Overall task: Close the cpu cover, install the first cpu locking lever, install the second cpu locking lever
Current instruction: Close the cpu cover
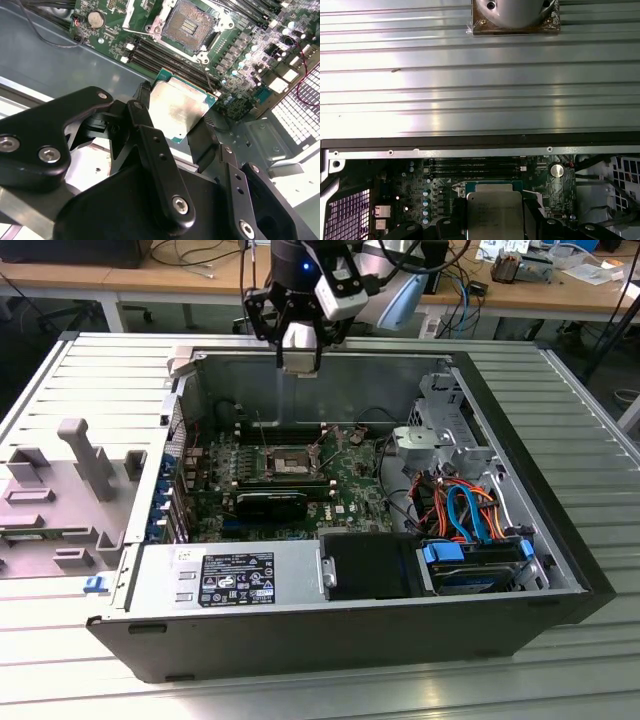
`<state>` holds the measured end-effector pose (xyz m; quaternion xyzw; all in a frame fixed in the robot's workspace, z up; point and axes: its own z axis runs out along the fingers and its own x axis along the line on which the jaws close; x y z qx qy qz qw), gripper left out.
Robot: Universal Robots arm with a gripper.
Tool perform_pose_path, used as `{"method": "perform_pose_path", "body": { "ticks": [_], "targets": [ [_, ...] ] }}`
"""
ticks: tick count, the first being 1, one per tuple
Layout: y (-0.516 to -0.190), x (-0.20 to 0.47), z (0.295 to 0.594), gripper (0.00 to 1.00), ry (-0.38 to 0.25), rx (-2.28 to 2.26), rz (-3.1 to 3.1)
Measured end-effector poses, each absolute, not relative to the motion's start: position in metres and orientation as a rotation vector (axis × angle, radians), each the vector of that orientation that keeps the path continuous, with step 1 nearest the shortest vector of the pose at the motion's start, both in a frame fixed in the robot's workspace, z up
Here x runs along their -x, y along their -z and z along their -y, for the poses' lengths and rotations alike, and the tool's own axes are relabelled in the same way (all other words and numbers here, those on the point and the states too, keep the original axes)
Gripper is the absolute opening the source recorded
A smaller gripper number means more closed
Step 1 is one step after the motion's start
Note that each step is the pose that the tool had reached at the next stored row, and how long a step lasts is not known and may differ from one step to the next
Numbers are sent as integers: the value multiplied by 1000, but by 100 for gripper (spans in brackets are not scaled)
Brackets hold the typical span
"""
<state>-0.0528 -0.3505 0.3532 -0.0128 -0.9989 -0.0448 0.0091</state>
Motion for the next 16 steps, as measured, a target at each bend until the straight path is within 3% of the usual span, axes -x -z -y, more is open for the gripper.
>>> {"method": "perform_pose_path", "body": {
  "ticks": [16],
  "targets": [
    [-347,57,350,55,140,40,3120]
  ]
}}
